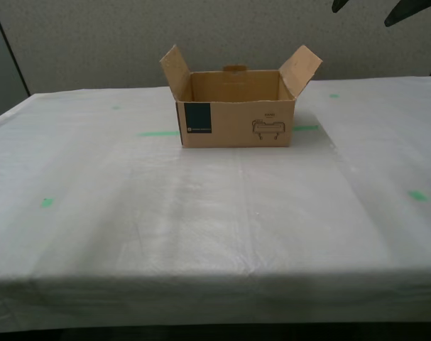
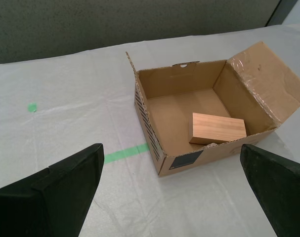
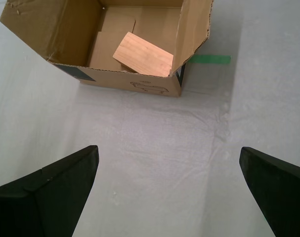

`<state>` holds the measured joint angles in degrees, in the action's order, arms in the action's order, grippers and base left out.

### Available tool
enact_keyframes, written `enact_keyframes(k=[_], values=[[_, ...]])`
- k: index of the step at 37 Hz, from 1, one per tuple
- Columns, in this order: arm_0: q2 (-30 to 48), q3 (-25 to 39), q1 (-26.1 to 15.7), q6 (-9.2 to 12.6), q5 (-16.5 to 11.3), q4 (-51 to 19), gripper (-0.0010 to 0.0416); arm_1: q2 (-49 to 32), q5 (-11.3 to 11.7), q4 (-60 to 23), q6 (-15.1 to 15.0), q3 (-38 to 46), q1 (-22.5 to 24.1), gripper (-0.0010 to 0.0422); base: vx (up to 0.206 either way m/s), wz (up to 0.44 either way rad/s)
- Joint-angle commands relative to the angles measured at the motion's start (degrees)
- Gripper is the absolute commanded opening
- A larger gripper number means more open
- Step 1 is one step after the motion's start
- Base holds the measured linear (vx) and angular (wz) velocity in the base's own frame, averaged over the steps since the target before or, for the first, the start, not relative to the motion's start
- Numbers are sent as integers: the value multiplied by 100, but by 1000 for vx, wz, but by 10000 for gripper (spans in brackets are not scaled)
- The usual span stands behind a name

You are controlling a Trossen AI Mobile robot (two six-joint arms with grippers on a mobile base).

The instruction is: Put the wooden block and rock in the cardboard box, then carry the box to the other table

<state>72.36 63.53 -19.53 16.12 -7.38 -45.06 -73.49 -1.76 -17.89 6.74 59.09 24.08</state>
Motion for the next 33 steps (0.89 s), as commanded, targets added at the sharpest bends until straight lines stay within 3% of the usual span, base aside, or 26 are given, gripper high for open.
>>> enact_keyframes(k=[1,33], values=[[-2,4,-2,9,20,2,399,2,9,9,-9,4,2,378,0,0],[-2,4,-2,11,20,4,398,2,9,9,-9,4,2,378,0,0]])
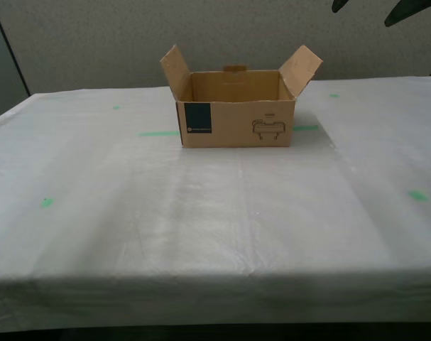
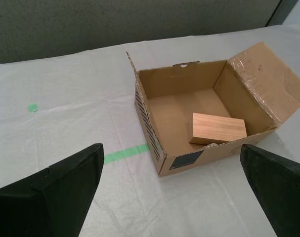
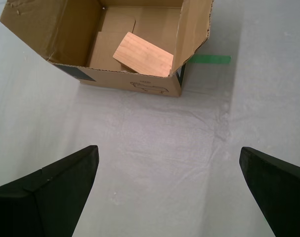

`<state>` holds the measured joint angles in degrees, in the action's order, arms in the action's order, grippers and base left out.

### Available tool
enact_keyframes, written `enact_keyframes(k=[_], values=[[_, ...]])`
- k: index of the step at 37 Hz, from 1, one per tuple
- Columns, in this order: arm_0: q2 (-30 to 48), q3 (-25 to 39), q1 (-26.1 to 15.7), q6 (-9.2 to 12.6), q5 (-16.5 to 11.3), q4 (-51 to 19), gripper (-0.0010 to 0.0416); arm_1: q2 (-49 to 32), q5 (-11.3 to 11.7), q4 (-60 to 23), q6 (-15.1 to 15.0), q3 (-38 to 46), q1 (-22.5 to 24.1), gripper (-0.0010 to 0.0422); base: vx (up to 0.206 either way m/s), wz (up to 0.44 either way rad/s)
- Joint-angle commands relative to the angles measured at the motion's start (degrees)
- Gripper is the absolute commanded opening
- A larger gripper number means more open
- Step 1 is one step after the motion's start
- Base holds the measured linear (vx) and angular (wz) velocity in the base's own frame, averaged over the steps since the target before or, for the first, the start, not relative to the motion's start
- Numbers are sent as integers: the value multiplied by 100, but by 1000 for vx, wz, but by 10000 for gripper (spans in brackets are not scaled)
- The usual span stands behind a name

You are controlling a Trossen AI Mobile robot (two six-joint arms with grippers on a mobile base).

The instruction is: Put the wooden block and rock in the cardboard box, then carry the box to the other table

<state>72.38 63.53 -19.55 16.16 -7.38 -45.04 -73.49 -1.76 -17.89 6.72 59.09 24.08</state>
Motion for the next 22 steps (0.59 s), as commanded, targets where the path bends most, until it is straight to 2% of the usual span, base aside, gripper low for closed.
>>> enact_keyframes(k=[1,22], values=[[-4,4,0,7,20,2,398,2,9,9,-7,4,2,378,0,0],[-4,4,0,7,20,2,398,2,9,9,-7,4,2,378,0,0]])
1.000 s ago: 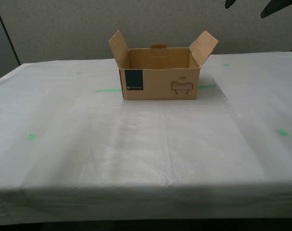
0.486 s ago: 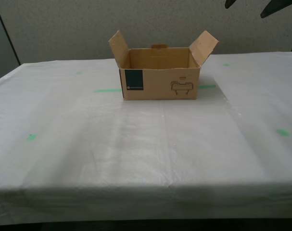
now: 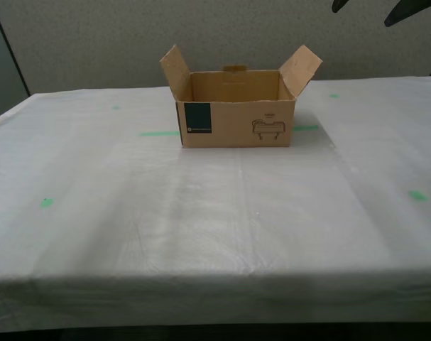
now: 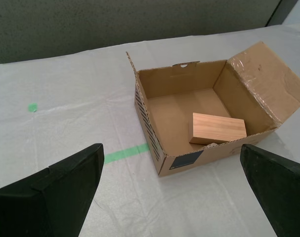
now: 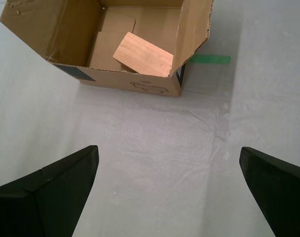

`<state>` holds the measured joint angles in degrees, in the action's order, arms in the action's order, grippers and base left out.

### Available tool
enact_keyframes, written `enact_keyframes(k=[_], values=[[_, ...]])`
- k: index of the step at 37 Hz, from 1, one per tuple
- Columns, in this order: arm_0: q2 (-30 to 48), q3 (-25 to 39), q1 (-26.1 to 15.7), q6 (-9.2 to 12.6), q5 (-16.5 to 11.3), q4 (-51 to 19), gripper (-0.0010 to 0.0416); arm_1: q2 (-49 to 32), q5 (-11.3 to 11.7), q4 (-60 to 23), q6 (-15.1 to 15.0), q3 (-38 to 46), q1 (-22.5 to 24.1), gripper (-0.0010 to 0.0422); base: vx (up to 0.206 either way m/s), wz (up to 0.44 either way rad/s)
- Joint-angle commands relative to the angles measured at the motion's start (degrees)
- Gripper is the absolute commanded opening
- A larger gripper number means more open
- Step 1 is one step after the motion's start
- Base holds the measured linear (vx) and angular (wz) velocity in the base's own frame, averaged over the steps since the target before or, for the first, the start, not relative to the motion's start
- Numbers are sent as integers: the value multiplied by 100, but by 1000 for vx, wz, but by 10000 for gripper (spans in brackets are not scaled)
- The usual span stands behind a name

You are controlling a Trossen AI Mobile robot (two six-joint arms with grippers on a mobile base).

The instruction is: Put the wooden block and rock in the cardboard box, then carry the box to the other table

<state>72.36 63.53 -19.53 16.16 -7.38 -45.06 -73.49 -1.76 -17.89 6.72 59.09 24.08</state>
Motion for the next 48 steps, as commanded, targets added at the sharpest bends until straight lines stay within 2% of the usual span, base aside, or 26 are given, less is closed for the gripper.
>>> enact_keyframes(k=[1,48], values=[[-2,4,-2,7,20,4,399,2,9,9,-7,4,2,378,0,0],[-2,4,-2,7,20,4,398,2,9,9,-7,4,2,378,0,0]])
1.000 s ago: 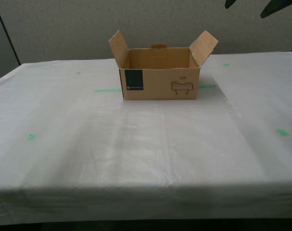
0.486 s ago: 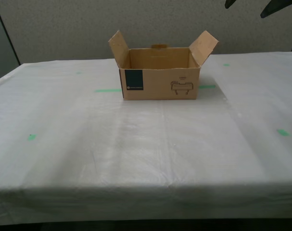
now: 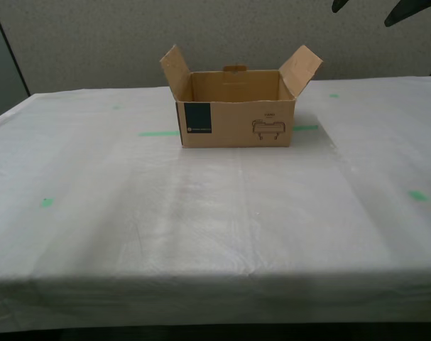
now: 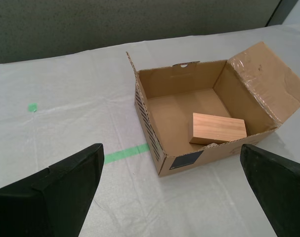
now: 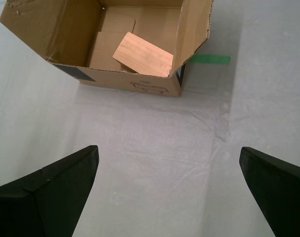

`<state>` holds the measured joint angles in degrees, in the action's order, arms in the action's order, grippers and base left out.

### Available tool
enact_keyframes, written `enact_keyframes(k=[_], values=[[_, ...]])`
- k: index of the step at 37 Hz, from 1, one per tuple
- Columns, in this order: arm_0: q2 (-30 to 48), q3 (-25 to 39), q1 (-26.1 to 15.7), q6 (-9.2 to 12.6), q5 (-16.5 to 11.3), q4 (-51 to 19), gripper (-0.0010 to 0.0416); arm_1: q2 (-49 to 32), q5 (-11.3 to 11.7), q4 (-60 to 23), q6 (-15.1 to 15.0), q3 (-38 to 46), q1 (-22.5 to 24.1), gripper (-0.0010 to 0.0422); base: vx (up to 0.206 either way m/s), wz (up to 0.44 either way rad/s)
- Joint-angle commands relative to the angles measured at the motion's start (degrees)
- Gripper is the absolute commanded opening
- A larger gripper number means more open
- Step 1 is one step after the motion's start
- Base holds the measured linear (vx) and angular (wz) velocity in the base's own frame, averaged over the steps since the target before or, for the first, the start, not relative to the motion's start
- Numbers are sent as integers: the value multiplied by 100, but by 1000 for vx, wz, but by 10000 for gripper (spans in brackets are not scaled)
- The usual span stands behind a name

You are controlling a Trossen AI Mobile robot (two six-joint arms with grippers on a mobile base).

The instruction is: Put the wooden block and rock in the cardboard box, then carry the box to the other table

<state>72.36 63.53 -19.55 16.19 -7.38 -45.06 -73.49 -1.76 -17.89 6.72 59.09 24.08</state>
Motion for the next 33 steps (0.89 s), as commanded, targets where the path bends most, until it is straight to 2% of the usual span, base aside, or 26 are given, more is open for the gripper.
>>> enact_keyframes(k=[1,33], values=[[-2,4,0,2,20,4,399,2,9,9,-7,4,0,378,0,0],[-2,4,0,2,22,4,398,2,9,9,-7,4,2,378,0,0]])
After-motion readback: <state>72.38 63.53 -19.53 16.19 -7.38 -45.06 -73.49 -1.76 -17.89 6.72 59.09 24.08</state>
